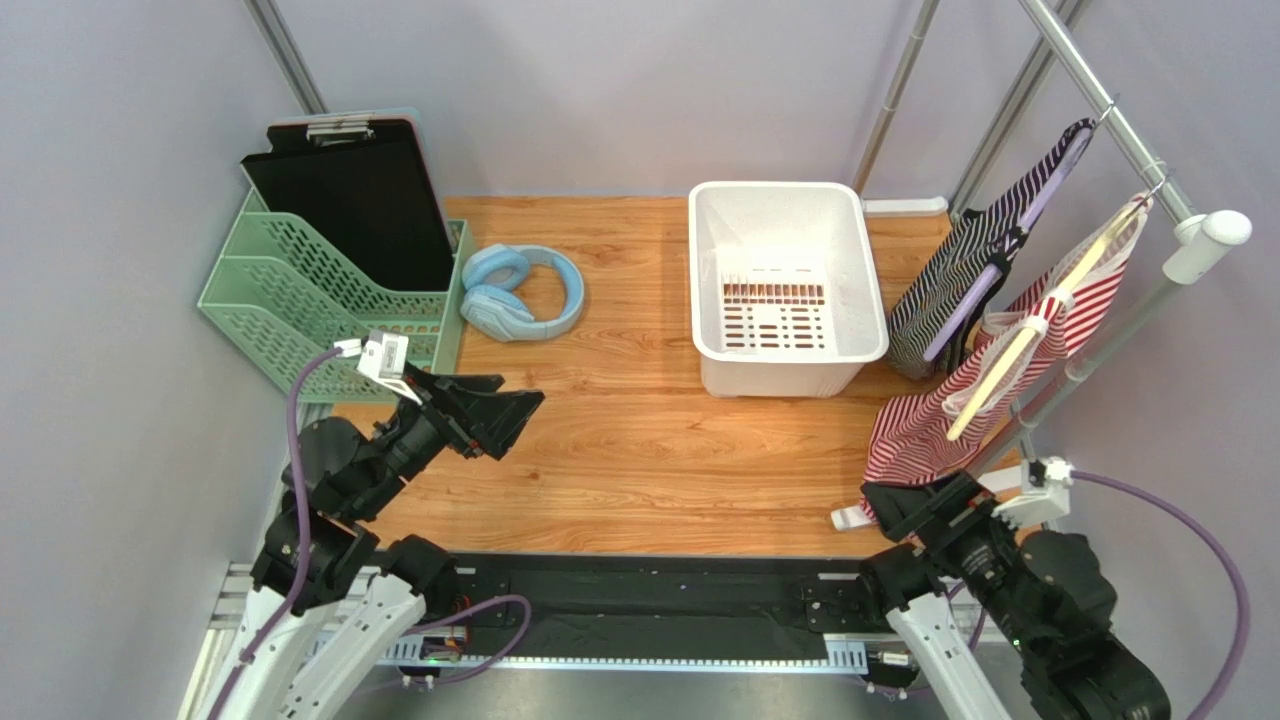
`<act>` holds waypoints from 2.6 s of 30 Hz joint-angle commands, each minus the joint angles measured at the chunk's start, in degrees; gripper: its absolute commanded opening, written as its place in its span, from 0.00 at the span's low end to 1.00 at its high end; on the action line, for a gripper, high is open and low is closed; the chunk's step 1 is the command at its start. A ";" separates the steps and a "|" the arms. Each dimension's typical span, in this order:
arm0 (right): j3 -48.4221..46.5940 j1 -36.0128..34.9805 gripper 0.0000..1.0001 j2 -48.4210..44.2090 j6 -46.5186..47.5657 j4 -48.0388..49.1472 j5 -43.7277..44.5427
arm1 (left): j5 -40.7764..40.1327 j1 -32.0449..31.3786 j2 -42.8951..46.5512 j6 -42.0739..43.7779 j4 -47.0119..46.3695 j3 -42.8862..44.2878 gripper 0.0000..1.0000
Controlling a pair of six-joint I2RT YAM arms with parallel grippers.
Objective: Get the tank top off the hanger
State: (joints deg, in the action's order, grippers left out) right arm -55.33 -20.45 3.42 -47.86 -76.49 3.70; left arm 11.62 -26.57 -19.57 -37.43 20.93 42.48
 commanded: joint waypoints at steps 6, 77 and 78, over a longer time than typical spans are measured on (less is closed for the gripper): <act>-19.88 -0.91 1.00 5.18 11.20 -9.38 8.33 | 3.32 0.29 -3.63 -2.30 14.74 6.65 0.99; -49.70 -2.84 0.50 53.44 19.91 -7.27 53.34 | 13.52 0.29 -3.28 -0.28 22.23 13.68 0.97; -49.79 -2.84 0.47 53.62 19.99 -7.18 53.25 | 13.52 0.20 -3.19 -0.28 22.40 13.77 0.97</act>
State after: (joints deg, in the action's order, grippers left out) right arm -105.56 -23.20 57.25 -27.20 -77.73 54.81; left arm 24.77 -26.52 -23.33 -37.80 42.48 53.87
